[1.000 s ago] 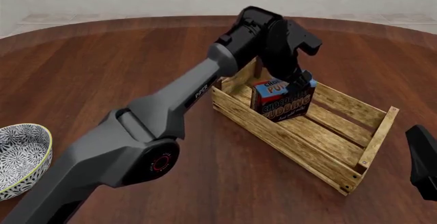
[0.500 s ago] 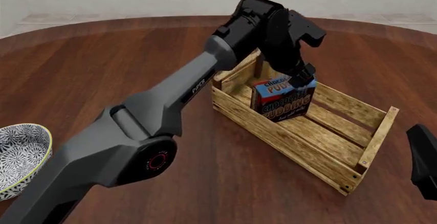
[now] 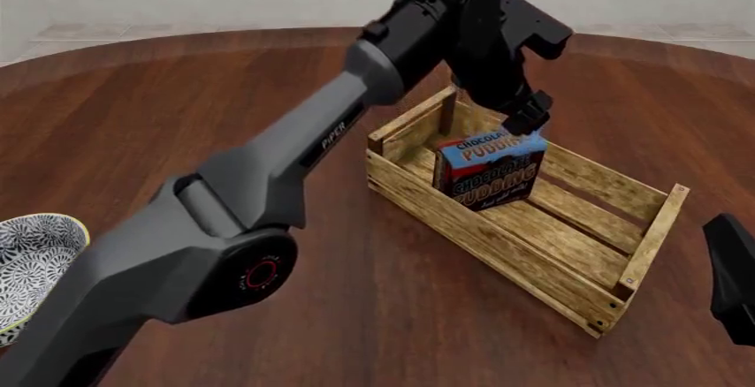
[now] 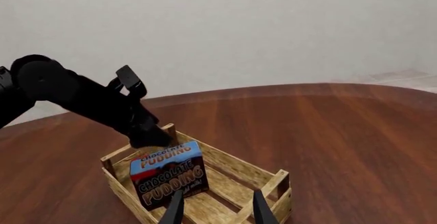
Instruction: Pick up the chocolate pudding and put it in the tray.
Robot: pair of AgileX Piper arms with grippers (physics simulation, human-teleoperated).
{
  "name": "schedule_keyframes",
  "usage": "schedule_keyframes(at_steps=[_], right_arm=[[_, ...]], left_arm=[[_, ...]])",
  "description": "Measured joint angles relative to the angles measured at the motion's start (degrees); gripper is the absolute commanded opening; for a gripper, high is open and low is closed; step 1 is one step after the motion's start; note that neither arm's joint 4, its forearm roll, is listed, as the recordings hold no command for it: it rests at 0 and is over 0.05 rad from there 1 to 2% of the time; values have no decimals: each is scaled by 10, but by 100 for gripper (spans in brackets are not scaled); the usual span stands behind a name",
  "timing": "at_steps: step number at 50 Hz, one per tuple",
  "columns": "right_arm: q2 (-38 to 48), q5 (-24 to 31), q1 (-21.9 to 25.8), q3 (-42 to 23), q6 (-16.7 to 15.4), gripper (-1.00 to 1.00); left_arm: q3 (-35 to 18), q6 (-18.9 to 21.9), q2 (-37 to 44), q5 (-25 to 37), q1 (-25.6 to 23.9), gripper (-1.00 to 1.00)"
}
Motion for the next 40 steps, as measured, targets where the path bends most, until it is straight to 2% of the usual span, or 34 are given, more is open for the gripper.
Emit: schedule_keyframes(at_steps=[40], right_arm=[[0,3,-1,-9,-11,100]], left_arm=[[5,-17,-61,8,-12,100]])
